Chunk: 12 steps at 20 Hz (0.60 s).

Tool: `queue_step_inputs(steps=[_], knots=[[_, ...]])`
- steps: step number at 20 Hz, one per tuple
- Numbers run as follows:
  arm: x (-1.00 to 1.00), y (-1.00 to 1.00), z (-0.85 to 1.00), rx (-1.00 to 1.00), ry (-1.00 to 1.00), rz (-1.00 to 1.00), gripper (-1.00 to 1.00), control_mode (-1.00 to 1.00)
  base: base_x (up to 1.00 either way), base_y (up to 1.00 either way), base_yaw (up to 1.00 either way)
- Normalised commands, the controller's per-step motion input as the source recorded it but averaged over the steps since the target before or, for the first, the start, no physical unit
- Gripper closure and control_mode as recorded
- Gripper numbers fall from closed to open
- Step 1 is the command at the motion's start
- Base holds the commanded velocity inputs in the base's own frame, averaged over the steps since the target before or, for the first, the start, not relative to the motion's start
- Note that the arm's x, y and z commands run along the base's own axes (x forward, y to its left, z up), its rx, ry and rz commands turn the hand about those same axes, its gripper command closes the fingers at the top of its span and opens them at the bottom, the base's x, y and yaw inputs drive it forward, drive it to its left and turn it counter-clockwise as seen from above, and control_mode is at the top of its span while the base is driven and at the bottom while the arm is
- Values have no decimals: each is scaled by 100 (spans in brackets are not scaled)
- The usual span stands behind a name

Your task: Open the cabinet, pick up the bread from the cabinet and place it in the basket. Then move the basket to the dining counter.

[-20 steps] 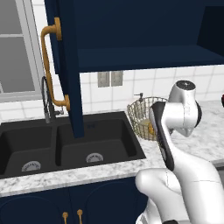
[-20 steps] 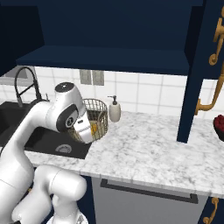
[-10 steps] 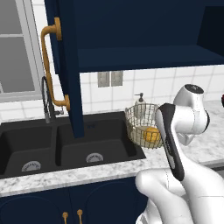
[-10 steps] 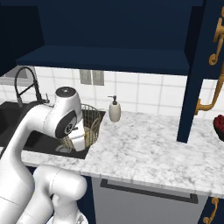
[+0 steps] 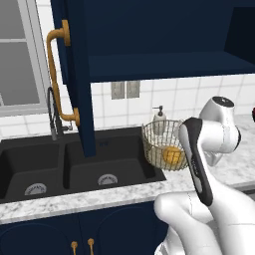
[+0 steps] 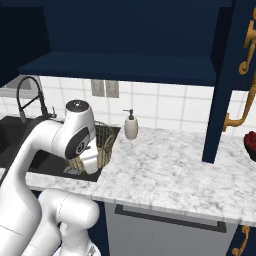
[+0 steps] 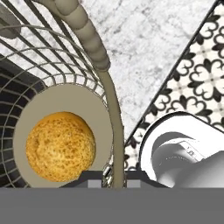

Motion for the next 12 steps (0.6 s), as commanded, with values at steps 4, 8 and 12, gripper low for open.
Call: queue_step_inputs(steps=[4,8,12], knots=[[0,0,0,0,0,0,100,100,-97,0,-1],[0,0,0,0,0,0,100,100,-100,-2,-26],[0,0,0,0,0,0,100,100,-53,-16,-74]])
